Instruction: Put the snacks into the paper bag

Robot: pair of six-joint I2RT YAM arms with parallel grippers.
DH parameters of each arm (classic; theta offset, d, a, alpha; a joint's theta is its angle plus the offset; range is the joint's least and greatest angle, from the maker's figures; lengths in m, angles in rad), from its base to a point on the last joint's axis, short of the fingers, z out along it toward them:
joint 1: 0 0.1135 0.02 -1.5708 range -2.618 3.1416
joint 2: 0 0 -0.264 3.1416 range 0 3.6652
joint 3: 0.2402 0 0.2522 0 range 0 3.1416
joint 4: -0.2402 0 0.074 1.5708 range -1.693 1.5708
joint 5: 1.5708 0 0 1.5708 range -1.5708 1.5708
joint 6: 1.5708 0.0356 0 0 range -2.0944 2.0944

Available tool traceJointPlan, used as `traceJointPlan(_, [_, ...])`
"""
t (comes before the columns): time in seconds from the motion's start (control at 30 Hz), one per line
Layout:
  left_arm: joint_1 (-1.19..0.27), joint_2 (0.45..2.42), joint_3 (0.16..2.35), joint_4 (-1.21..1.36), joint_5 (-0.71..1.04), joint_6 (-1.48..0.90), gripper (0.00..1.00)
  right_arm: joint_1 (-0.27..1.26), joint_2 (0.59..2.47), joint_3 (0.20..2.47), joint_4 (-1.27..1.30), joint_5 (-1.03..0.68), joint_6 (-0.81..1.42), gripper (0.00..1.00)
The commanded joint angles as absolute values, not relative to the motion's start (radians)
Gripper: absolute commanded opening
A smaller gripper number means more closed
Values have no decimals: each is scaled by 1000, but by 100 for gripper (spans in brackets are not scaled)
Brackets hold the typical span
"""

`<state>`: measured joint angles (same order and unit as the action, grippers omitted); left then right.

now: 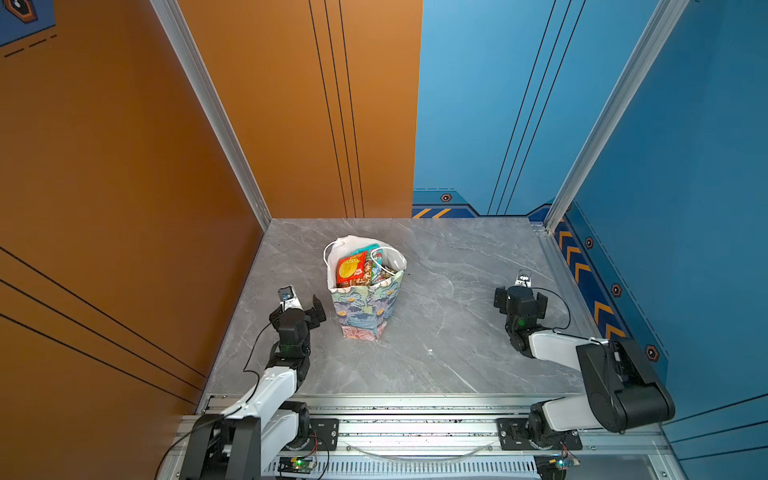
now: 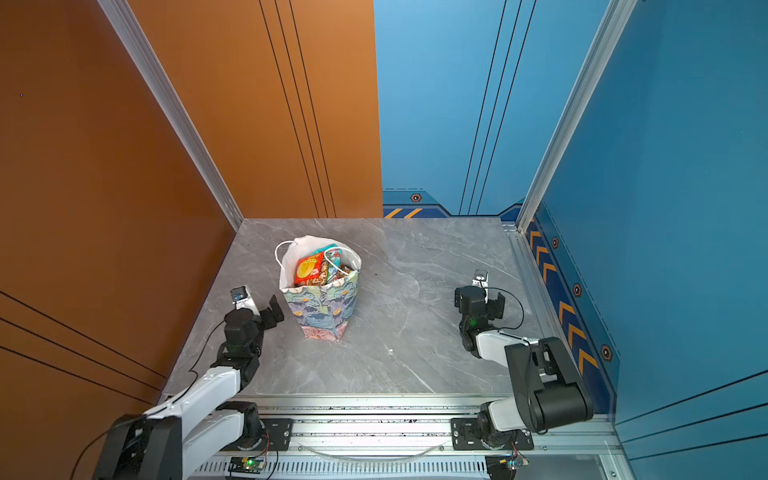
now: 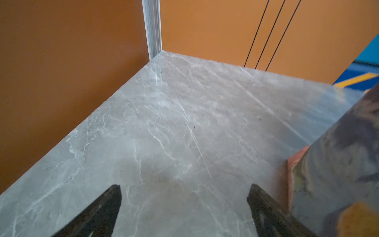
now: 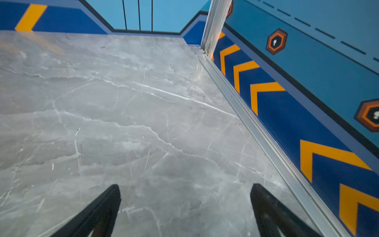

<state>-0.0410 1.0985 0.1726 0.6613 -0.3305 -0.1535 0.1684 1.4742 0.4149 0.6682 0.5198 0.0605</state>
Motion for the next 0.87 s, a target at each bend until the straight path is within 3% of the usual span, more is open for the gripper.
traceJointPlan(0.0, [-33, 1183, 135, 951, -327, -66, 98, 120, 1467, 373, 822, 328, 15, 100])
traceJointPlan(0.1, [-7, 1261, 178, 975, -206, -50, 98, 85, 1556, 319, 1022, 253, 29, 100])
traceJointPlan(0.2, [-5, 1342, 232, 971, -114, -23, 98, 79, 1529, 357, 905, 226, 26, 100])
traceJointPlan(0.37, [-26, 1603, 253, 1229, -102, 21, 98, 70, 1541, 361, 924, 210, 32, 100])
traceJointPlan(0.43, [-30, 1532, 265, 1084, -129, 14, 98, 44, 1528, 385, 852, 158, 45, 100])
traceJointPlan(0.53, [-29, 1574, 284, 1120, -208, -11, 98, 43, 1532, 383, 863, 151, 46, 100])
traceJointPlan(0.63, [-15, 1545, 338, 967, -250, -55, 98, 40, 1532, 384, 862, 145, 46, 100])
traceJointPlan(0.83, [-34, 1561, 352, 973, -271, -35, 98, 40, 1531, 383, 859, 144, 46, 100])
